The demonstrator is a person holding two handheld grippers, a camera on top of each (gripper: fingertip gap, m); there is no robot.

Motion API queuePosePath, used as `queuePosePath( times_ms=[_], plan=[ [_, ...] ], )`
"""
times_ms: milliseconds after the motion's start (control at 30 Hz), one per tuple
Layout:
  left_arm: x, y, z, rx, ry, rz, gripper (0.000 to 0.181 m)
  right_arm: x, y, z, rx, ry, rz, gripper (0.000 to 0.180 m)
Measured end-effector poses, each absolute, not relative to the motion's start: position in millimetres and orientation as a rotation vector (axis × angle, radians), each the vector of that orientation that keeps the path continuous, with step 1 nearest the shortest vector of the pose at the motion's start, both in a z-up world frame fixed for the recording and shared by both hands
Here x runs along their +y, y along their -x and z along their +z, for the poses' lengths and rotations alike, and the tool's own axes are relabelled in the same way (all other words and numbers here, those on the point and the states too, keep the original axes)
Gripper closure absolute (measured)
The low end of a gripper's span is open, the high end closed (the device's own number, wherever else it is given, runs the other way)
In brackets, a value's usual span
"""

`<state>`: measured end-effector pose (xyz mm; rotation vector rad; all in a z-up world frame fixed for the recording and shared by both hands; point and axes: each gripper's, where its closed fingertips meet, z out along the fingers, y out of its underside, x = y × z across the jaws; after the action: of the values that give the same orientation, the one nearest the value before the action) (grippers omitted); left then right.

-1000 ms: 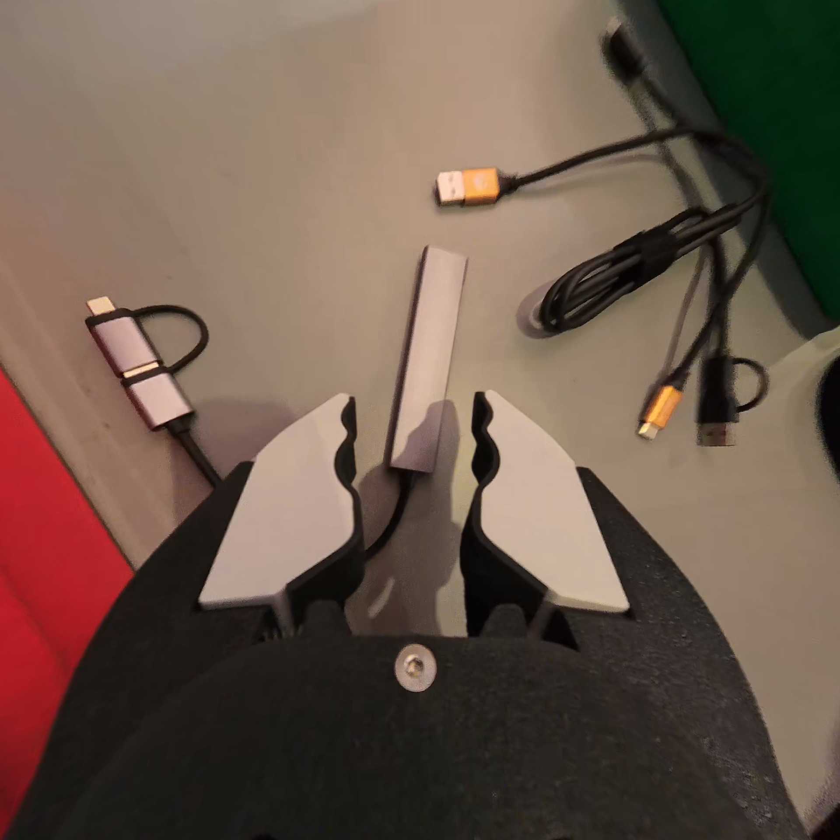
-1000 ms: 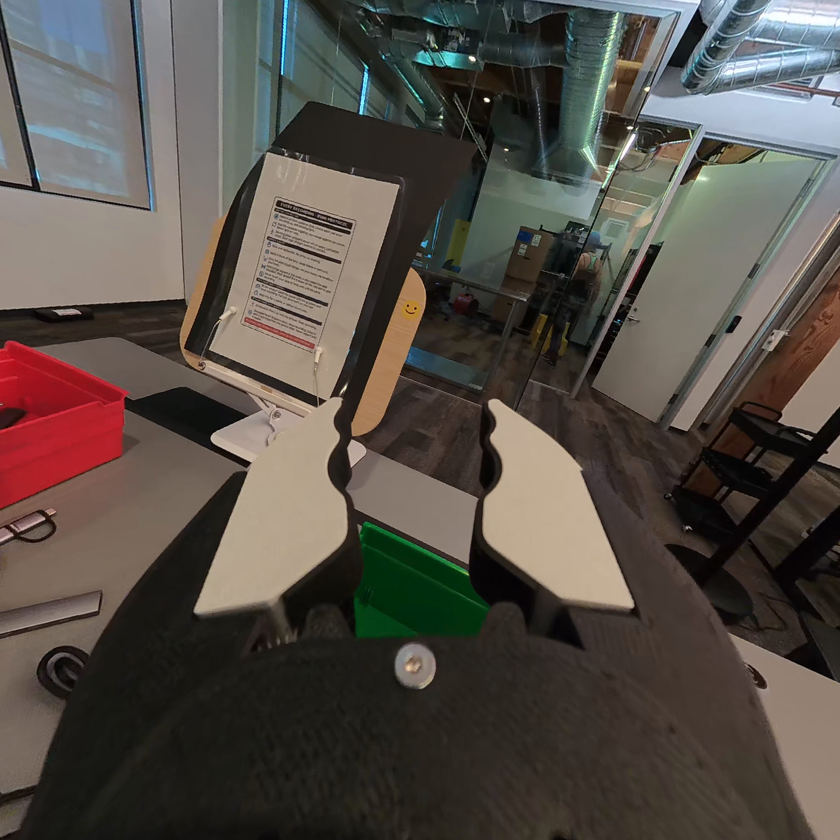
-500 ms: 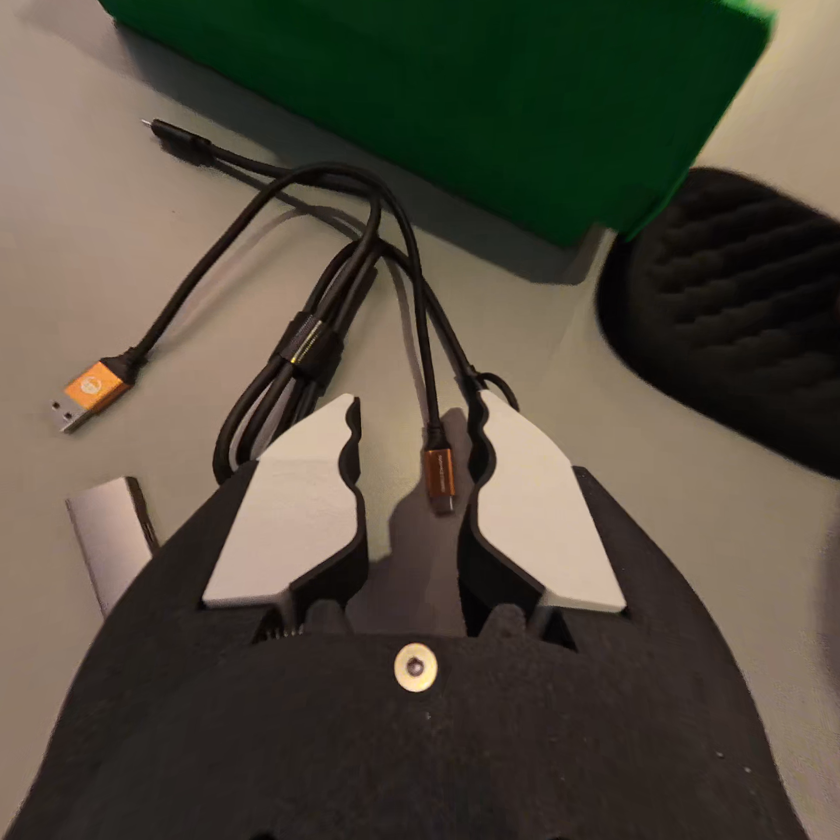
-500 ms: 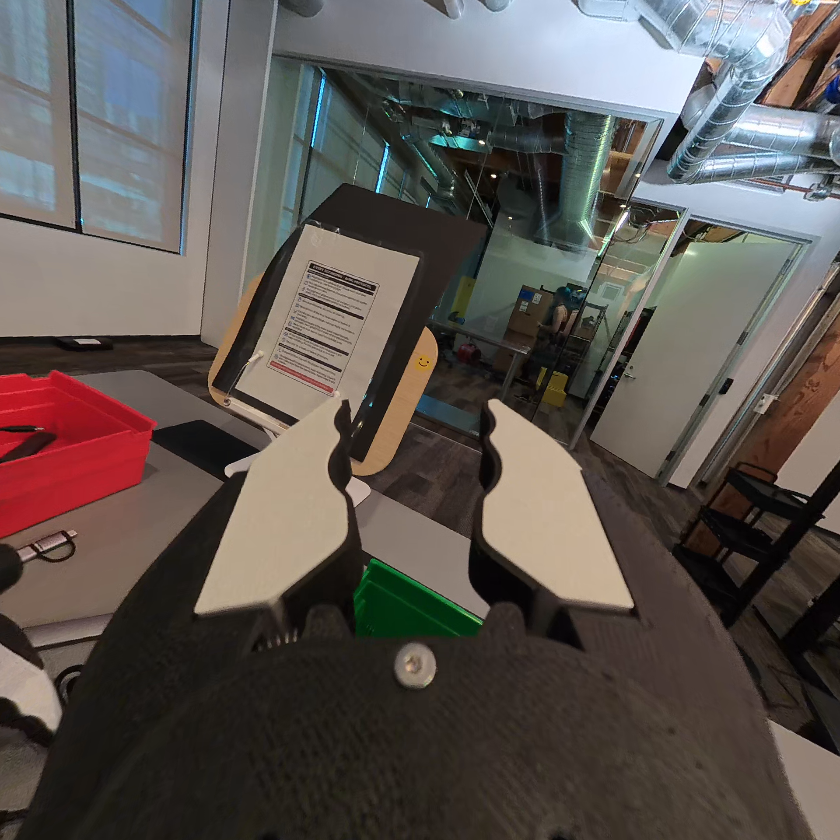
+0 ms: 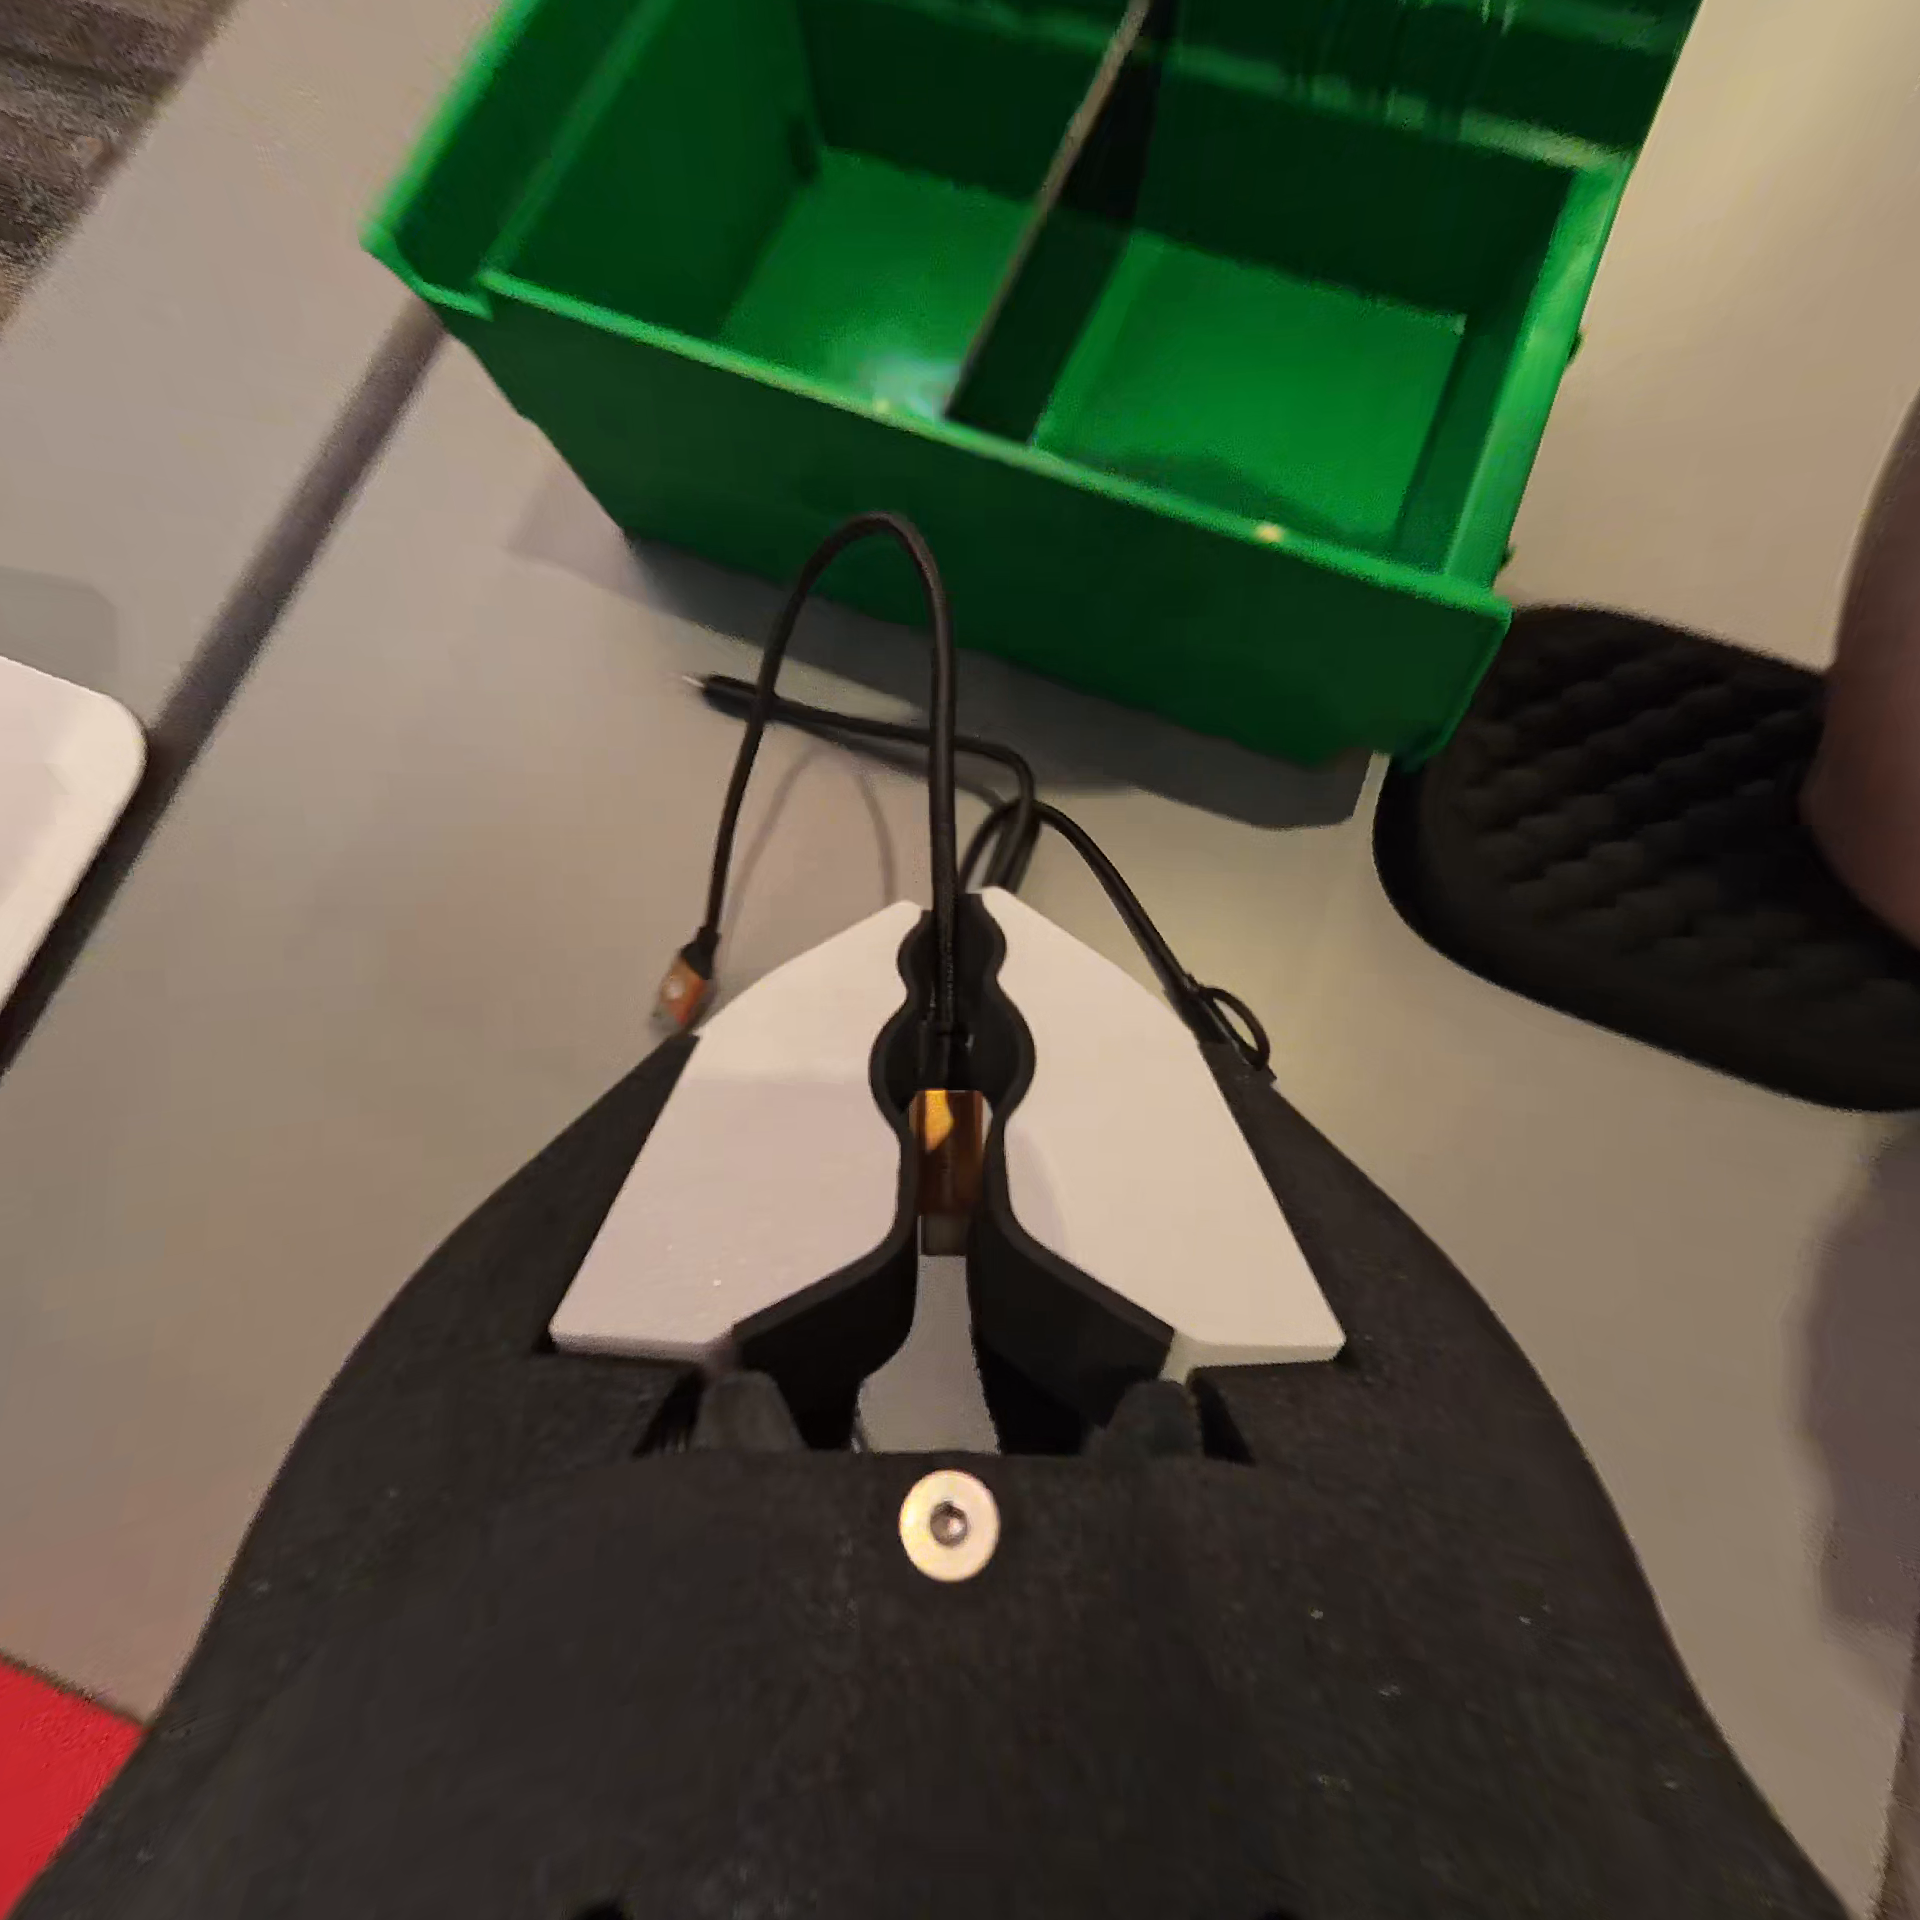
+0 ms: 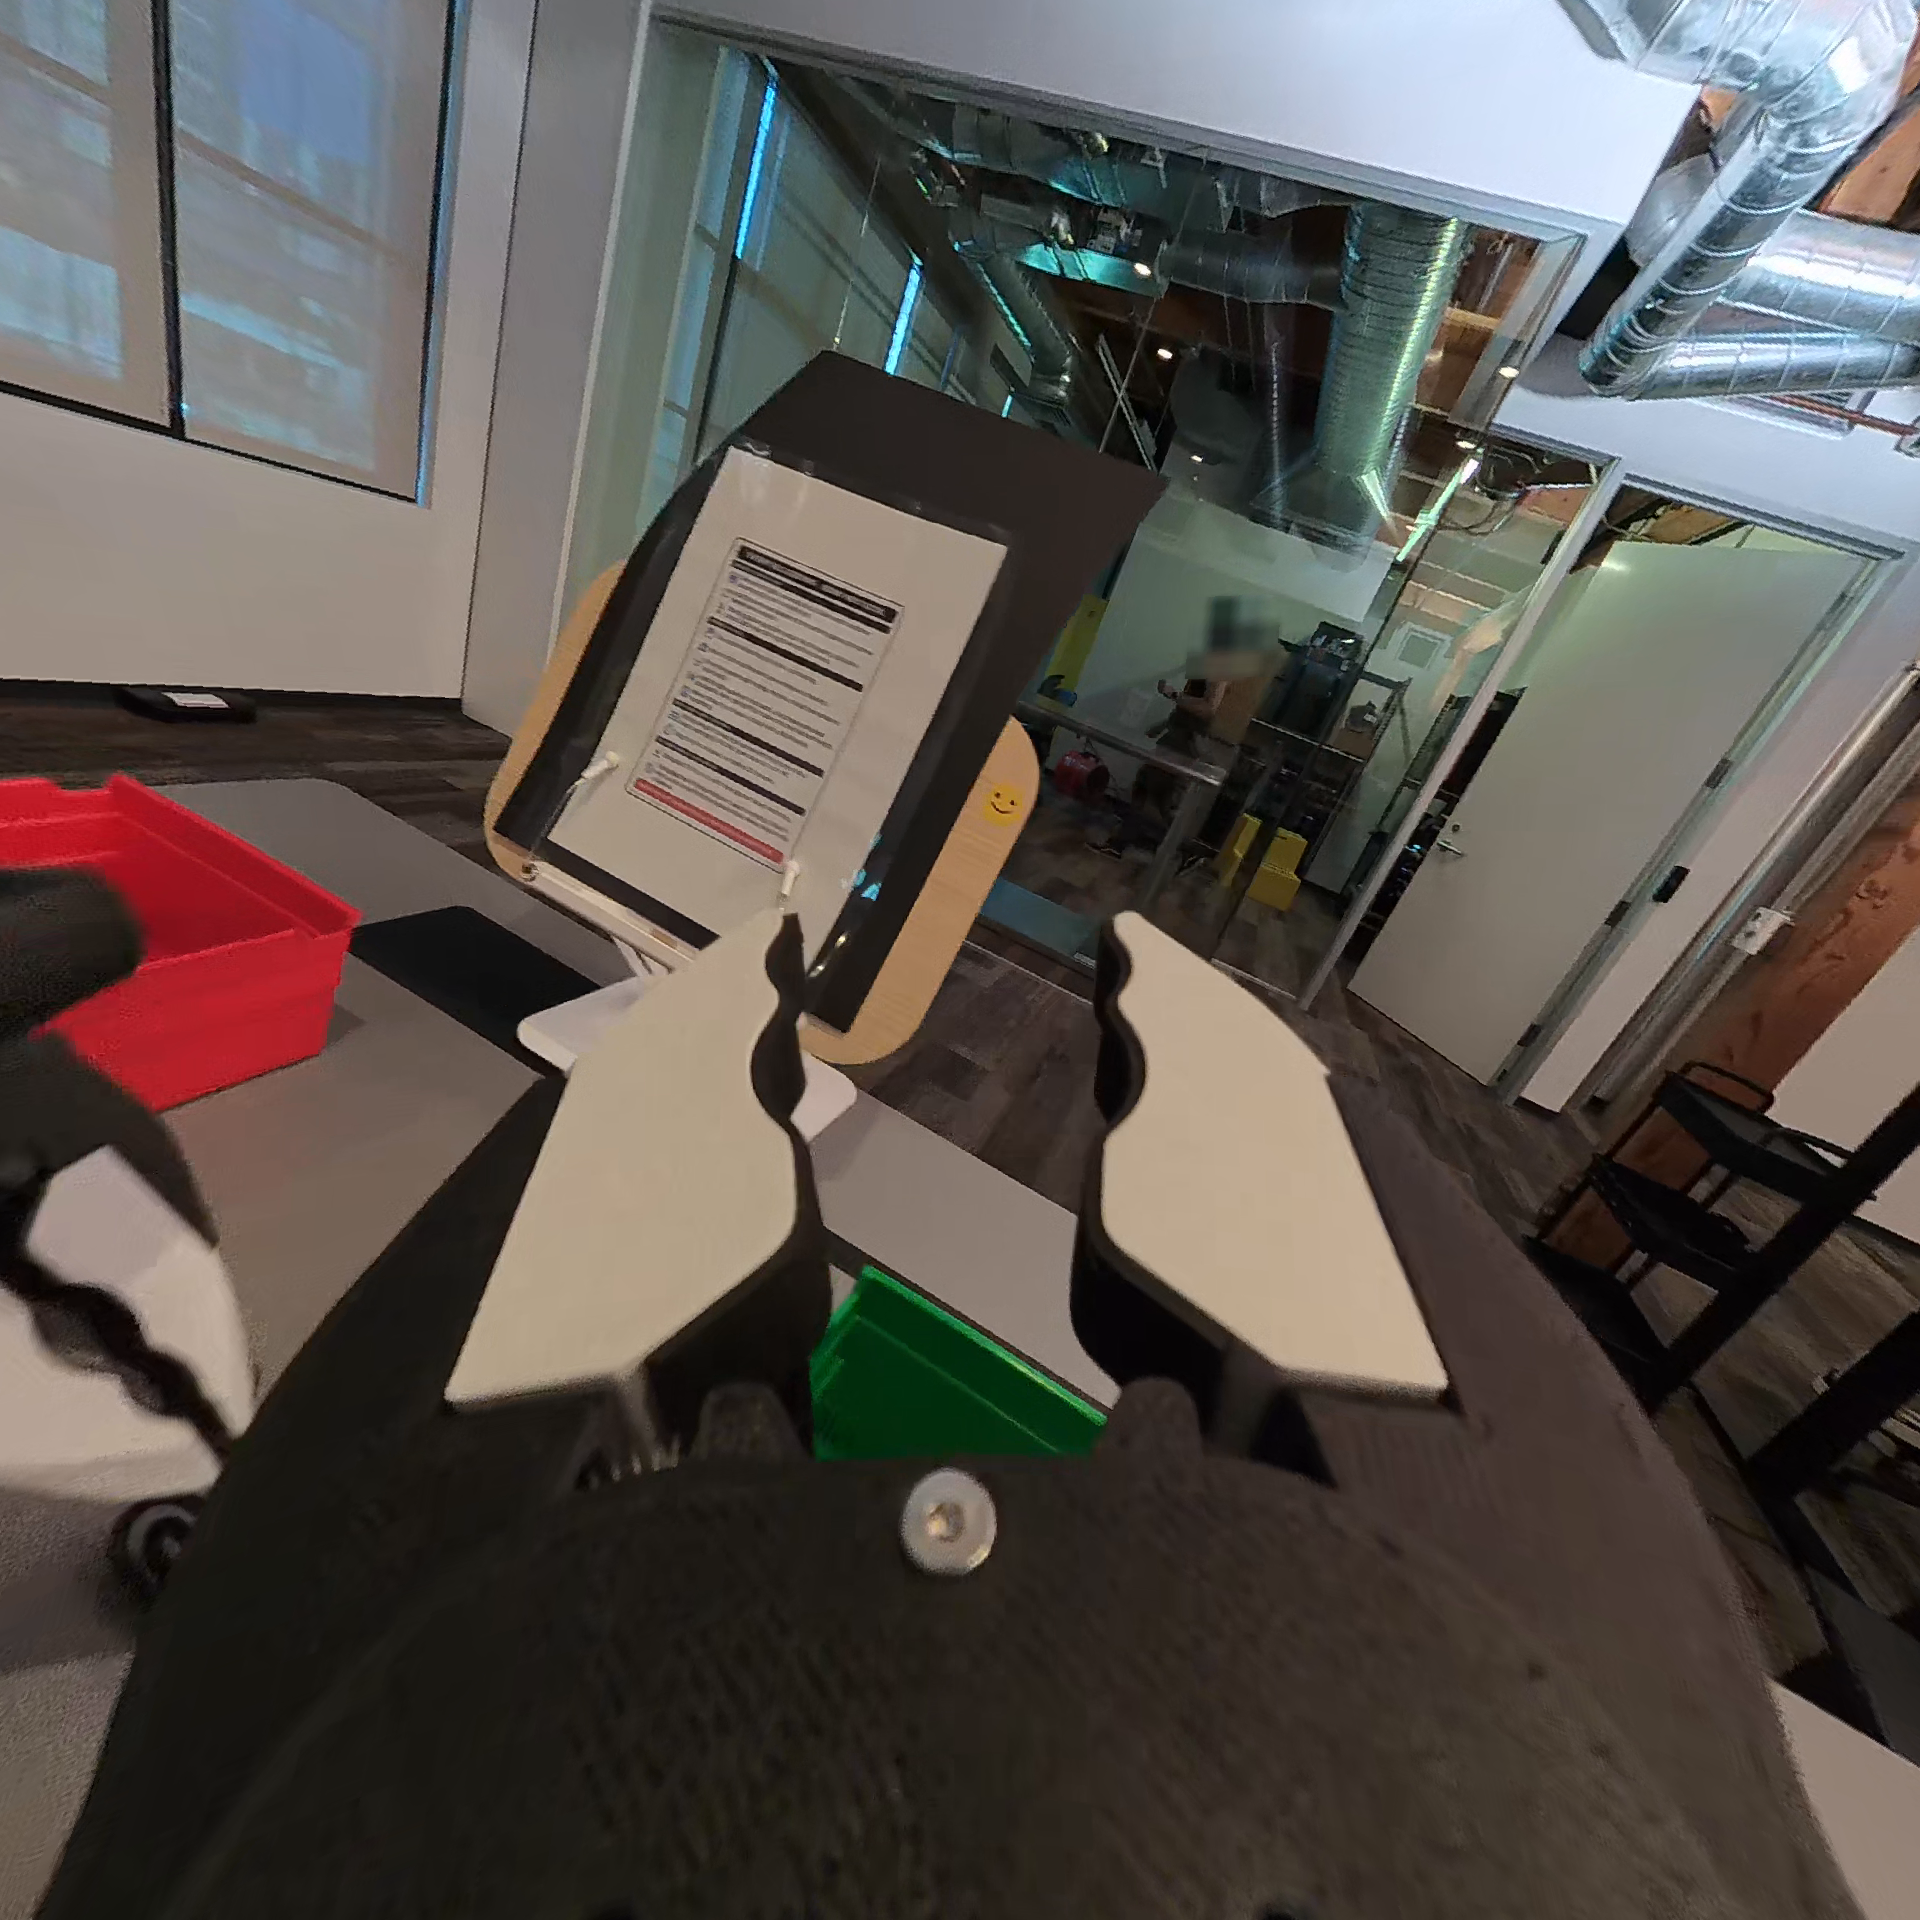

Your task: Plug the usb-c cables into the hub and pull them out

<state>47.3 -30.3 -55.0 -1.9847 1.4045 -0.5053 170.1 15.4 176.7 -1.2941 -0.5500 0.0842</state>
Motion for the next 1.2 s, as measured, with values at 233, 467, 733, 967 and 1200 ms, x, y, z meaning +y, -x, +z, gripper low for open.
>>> queuePosePath(
  times_ms=[233,467,733,967,1200],
  plan=[
    [10,-16,29,1.165,1.891,-0.77,0.177,-19,-69,164,-0.857,1.206,0.786,0.136],
    [-5,27,95,1.044,1.668,-1.034,0.178,-17,0,99,-1.055,1.491,1.192,0.155],
    [-19,39,103,1.145,1.613,-0.998,0.178,-1,48,122,-0.732,1.262,1.506,0.142],
    [-21,50,102,1.111,1.667,-1.161,0.144,-6,42,123,-0.814,1.211,1.525,0.175],
    [3,69,121,0.734,1.628,-1.572,0.13,-15,7,156,-0.816,1.069,1.359,0.175]
  ],
)
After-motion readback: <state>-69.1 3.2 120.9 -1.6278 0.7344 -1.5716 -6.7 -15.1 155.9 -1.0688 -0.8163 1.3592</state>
